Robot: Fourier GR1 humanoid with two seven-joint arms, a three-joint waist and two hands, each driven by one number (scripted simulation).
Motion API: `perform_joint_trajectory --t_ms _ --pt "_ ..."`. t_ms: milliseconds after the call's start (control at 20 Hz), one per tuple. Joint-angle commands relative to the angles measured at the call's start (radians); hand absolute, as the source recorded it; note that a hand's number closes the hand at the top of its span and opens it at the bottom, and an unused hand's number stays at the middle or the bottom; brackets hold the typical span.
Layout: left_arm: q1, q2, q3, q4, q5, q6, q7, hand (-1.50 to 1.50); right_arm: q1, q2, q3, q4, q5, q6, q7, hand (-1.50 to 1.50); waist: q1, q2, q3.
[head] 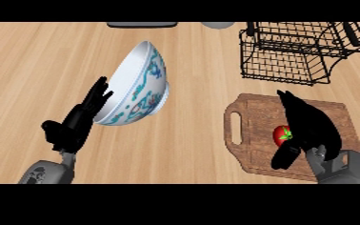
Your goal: Pick the tomato from the cutting board and place it in the tiered basket
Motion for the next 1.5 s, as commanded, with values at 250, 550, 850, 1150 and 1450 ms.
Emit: perform_joint_trajectory --t_ms 250,550,850,1150,1450 --pt "-0.005 -0.036 0.009 0.033 0.007 -0.046 -0.002 0.0 0.152 -0.01 -0.059 0.022 0.065 -0.015 0.055 -1.5 -0.016 0.004 -0.006" --pt "0.026 -0.091 -0.009 0.088 -0.047 -0.049 -0.072 0.0 0.145 0.059 -0.108 0.113 0.104 0.0 -0.029 -1.5 -0.004 0.006 -0.006" --pt "-0.002 -0.11 -0.008 -0.003 -0.078 -0.022 0.029 0.0 0.192 0.185 -0.057 0.197 0.233 -0.068 -0.067 -1.5 0.001 0.006 -0.005" --pt "0.003 -0.115 0.017 0.01 -0.096 -0.04 0.036 0.0 0.205 0.171 -0.171 0.191 0.245 -0.137 -0.282 1.5 -0.002 0.006 -0.005" --pt "0.003 -0.167 0.026 0.052 -0.136 -0.054 -0.01 0.0 0.169 0.225 -0.202 0.219 0.312 -0.094 -0.322 1.5 -0.001 0.006 -0.005"
